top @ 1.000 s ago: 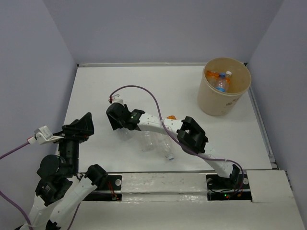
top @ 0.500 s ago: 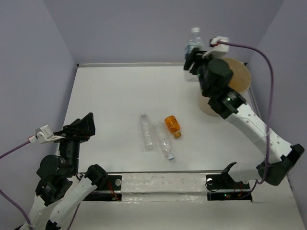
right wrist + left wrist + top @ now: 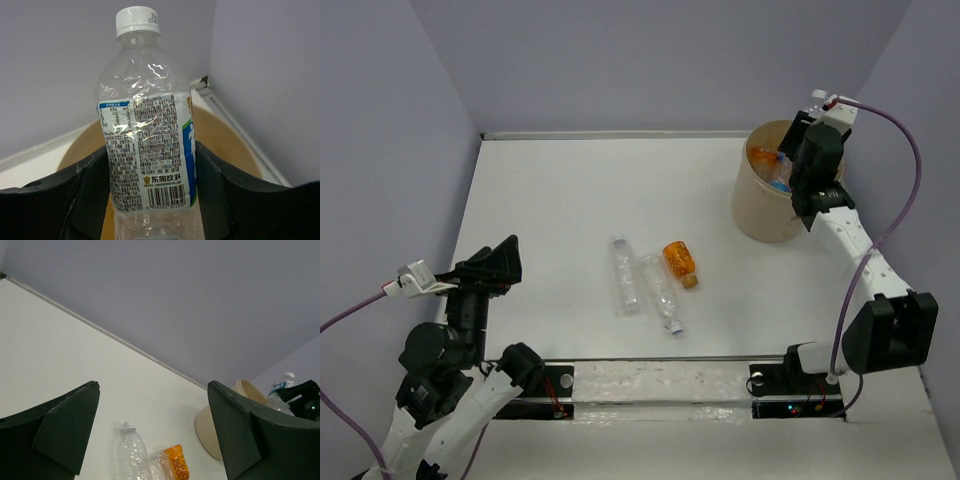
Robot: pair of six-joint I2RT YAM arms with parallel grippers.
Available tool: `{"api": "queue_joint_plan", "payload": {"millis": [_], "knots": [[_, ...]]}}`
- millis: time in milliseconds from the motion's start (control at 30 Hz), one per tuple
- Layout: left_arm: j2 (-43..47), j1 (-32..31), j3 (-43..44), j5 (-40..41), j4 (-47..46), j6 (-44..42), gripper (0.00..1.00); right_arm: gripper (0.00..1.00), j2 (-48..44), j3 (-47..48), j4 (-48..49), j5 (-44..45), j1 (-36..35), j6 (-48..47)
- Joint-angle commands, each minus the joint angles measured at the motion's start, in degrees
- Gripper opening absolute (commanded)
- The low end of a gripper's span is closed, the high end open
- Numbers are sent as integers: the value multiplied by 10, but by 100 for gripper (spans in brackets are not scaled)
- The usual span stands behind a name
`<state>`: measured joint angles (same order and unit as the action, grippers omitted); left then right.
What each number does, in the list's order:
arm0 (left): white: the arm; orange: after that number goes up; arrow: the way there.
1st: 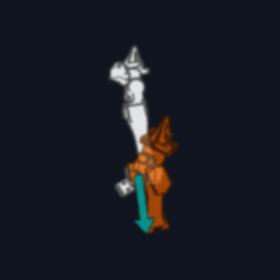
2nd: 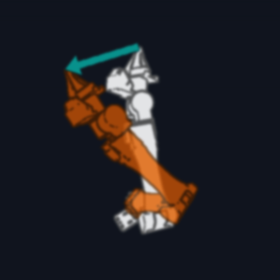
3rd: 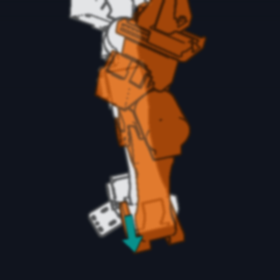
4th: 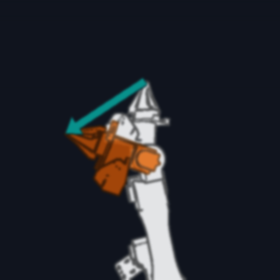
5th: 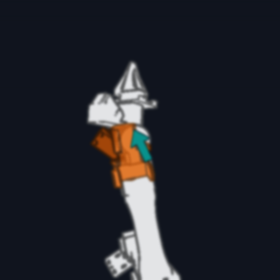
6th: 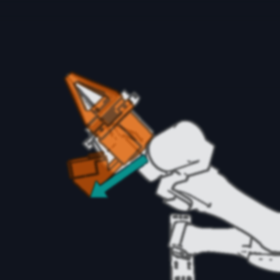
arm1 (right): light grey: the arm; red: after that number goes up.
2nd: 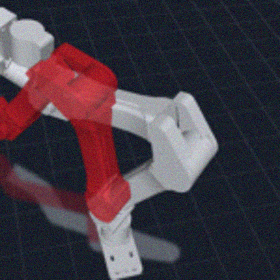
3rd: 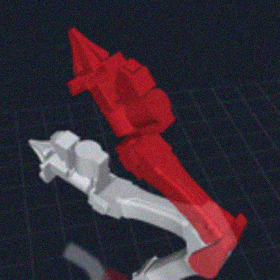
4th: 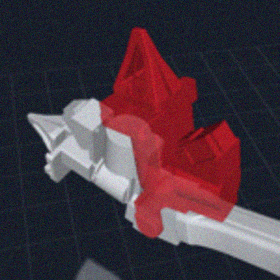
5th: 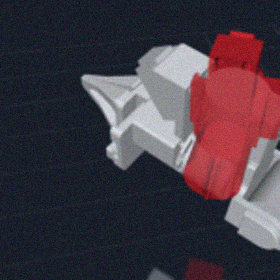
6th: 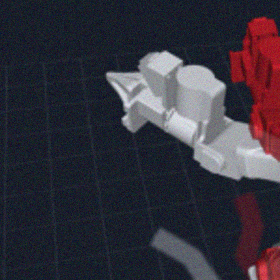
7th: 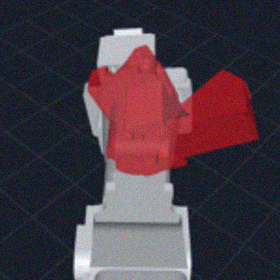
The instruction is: Put the plastic bottles in the bin
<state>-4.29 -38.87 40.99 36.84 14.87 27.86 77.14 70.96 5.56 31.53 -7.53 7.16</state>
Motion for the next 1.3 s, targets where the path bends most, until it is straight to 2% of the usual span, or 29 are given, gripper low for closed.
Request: {"api": "queue_joint_plan", "payload": {"millis": [0, 100, 133, 233, 367, 400, 467, 600, 633, 767, 933, 1267], "knots": [[-6, 4, -2, -5, -28, -13, 99, 55, 3, -23, 47, -49, 1, 23], [-10, 4, -2, -8, -28, -14, 99, 76, -14, -34, 45, -61, 1, 42], [-11, 4, -2, -9, -29, -15, 99, 87, -30, -41, 42, -63, 1, 50], [-14, 4, -1, -12, -29, -15, 99, 97, -52, -41, 14, -68, 1, 64], [-18, 5, -3, -13, -31, -16, 99, 97, -93, -30, -48, -159, 1, 112], [-19, 6, -2, -13, -32, -17, 99, 94, -114, -38, -54, -215, -12, 125], [-19, 6, -2, -13, -32, -17, 99, 91, -136, -48, -86, -235, -46, 142], [-26, 7, -3, -12, -31, -17, 99, 85, -176, -128, -107, -234, -215, 141], [-26, 7, -2, -12, -30, -17, 99, 82, -174, -140, -114, -234, -238, 140], [-32, 8, -2, -12, -31, -17, 99, 80, -136, -182, -147, -234, -320, 134], [-47, 9, 0, -7, -27, -18, 99, 97, -69, -212, -155, -241, -328, 135], [-62, 12, 0, -5, -27, -18, 99, 97, 56, -204, -127, -239, -328, 121]]}}
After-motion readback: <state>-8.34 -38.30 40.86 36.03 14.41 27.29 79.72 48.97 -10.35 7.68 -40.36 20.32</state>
